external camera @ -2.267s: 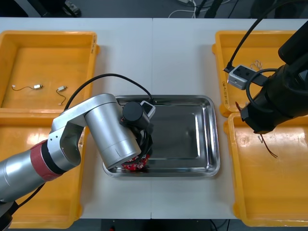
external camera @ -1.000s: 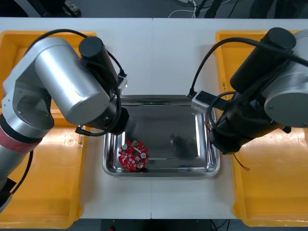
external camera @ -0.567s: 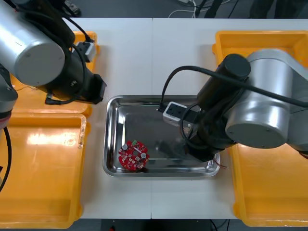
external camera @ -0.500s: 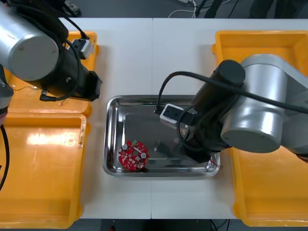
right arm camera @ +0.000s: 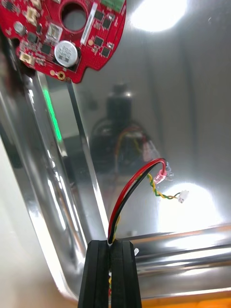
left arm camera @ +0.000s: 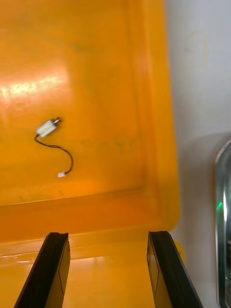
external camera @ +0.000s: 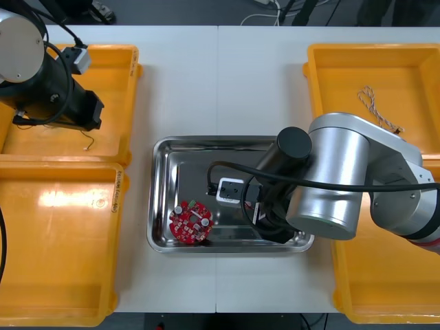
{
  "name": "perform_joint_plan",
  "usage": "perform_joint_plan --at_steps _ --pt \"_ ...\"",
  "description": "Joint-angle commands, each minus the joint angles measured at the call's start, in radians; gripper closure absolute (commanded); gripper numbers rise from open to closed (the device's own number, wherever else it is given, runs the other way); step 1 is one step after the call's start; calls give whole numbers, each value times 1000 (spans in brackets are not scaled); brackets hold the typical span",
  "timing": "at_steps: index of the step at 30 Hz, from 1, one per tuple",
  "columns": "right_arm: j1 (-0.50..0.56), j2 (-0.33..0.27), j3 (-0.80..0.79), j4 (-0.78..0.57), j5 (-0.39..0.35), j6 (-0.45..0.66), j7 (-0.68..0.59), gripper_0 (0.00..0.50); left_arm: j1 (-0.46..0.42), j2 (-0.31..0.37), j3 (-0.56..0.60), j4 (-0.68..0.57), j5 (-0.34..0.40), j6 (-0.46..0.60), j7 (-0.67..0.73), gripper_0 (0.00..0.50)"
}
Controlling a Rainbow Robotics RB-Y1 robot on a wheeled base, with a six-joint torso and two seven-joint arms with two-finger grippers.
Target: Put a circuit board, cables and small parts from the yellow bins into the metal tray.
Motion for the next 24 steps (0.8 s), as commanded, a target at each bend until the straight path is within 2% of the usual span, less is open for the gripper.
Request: perform_joint_plan --at_steps 1,5,12,18,24 --pt "-33 39 7 39 17 -15 89 500 -62 38 59 59 -39 7 -184 31" --pt "-33 47 30 59 40 -23 132 500 -94 38 72 131 -86 7 -235 32" --pt "-33 49 124 88 98 -83 134 500 -131 38 86 257 -114 7 -263 29" --pt "-31 50 186 105 131 -112 146 500 -149 38 99 338 -127 -55 -292 30" --pt "-31 56 196 141 103 -112 161 500 -154 41 119 380 -147 -118 -359 29"
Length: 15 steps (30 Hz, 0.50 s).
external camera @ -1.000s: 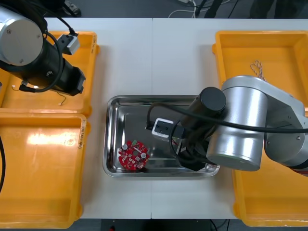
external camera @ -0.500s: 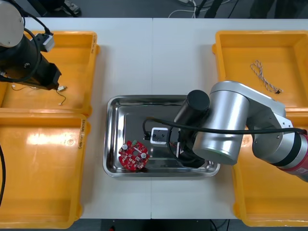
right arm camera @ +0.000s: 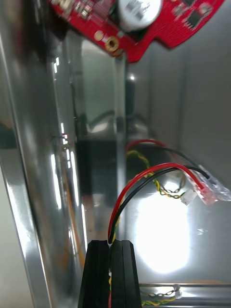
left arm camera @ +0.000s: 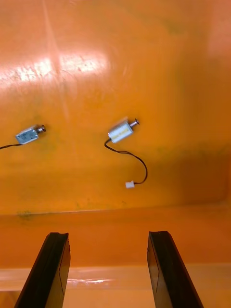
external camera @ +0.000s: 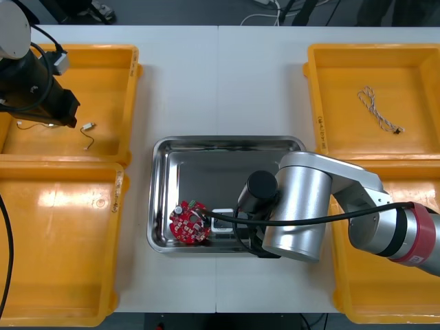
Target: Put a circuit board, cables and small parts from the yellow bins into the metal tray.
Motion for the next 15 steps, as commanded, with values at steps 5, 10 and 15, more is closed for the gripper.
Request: perform_joint_plan --at_steps 5,10,15 --pt "-32 27 11 15 18 -9 43 500 -53 41 78 56 -28 -92 -191 30" --pt "-32 36 10 29 38 -9 41 500 -53 41 101 93 -30 -147 -243 32" --pt "-32 41 7 29 54 -7 43 318 -53 41 116 151 -25 -230 -280 32"
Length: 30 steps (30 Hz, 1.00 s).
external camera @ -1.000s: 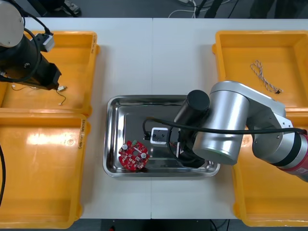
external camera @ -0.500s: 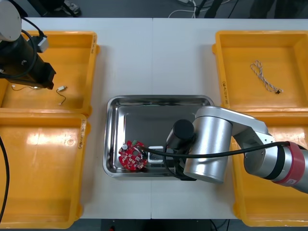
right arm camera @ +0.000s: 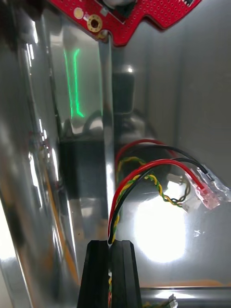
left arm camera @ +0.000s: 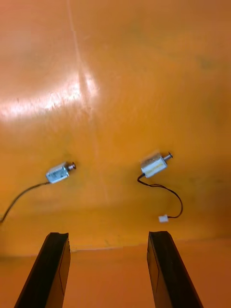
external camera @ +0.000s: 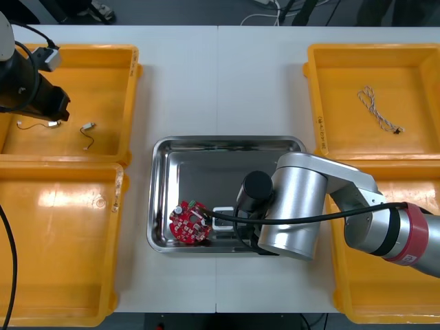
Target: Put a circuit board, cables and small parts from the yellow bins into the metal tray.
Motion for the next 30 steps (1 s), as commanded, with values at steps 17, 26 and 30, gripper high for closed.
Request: perform_joint_plan --at_steps 17,26,30 --pt "-32 35 -55 -9 18 14 44 0 -51 41 35 190 4 -268 -138 30" --pt "-33 58 -190 -22 -19 159 46 0 -51 41 25 258 -2 -337 -171 30" --pt "-50 58 -270 -35 -68 231 41 0 -51 41 22 284 -5 -369 -183 30"
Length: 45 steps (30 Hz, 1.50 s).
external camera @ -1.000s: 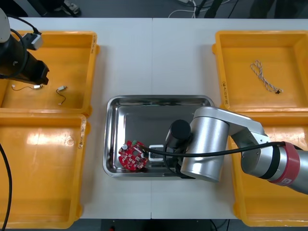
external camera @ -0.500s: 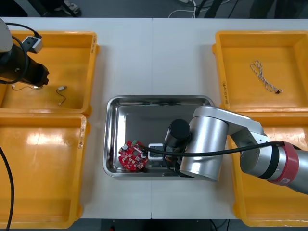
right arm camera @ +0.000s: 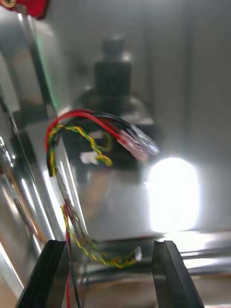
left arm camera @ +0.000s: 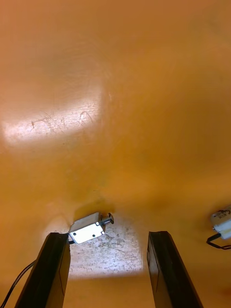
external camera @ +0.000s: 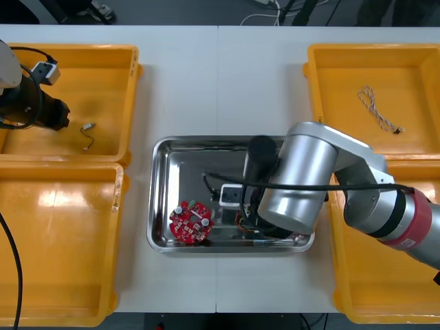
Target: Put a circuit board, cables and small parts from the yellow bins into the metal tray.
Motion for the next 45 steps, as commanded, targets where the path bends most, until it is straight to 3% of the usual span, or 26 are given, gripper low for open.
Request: perform_joint_plan --at_steps 1,6,14,23,25,26,27,32,36,45 --pt "-53 18 -120 -37 -58 73 39 0 -51 41 12 17 -6 -46 -92 30" --pt "-80 18 -229 -37 -131 156 38 0 -51 41 14 48 -7 -91 -109 30" --pt "-106 10 -398 -49 -192 156 19 0 -51 41 12 86 -1 -132 -136 31" --pt "-107 -97 -539 -49 -261 156 -13 0 -49 41 12 114 3 -158 -161 29" --pt "-107 -131 -562 -49 -275 156 -21 0 -49 41 12 114 3 -158 -164 120" --pt "-107 -156 -574 -49 -285 156 -24 0 -49 41 12 114 3 -158 -164 330" --pt "-107 -180 -585 -49 -293 156 -27 0 -49 41 12 115 3 -158 -166 499" --pt "-107 -252 -639 -17 -336 156 -44 0 -49 41 12 117 5 -157 -170 500" --pt "-109 -277 -714 66 -367 156 -51 0 -46 41 12 117 8 -157 -175 500" --pt "-113 -291 -812 181 -301 156 -54 0 -49 47 14 112 9 -112 -175 500"
